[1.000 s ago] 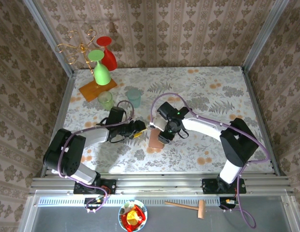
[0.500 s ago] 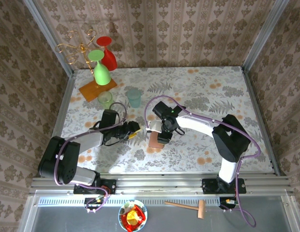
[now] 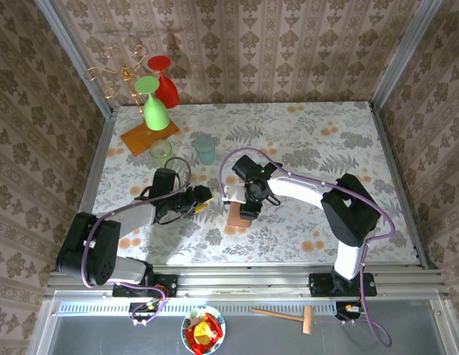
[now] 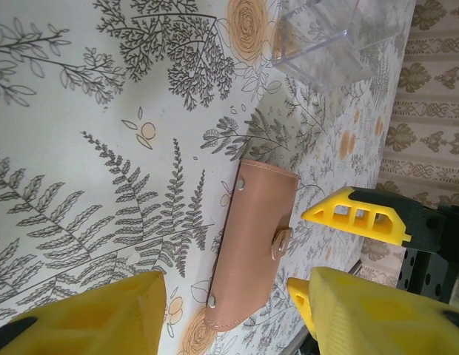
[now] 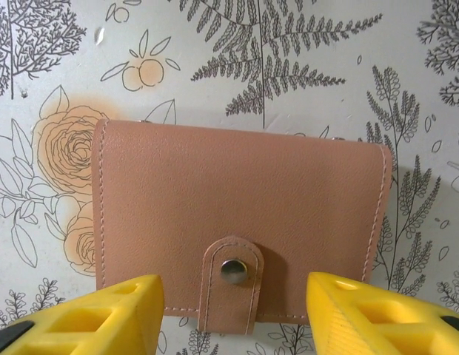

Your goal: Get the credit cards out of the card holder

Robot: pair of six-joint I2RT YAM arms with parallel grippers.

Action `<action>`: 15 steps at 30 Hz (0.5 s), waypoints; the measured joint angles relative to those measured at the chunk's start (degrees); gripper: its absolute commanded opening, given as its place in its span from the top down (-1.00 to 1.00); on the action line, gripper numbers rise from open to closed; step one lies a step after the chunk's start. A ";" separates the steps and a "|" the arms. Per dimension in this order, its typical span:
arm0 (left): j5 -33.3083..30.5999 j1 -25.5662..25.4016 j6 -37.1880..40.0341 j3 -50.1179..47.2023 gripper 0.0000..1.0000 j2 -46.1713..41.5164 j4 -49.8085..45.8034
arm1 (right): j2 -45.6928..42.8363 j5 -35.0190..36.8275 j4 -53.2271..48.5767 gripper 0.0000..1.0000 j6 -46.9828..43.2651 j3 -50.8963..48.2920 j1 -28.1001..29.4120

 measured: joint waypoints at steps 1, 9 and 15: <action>0.00 0.02 0.02 -0.02 -0.10 -0.04 -0.02 | 0.00 -0.15 0.02 -0.11 -0.44 0.00 0.00; 0.28 0.98 0.02 -1.14 -0.10 -1.57 -0.02 | 0.15 -2.10 0.20 -0.13 -2.43 0.00 -0.76; 0.61 1.62 0.04 -1.90 -0.10 -1.88 -0.26 | 2.32 -2.12 1.27 -0.16 -3.04 0.00 -1.14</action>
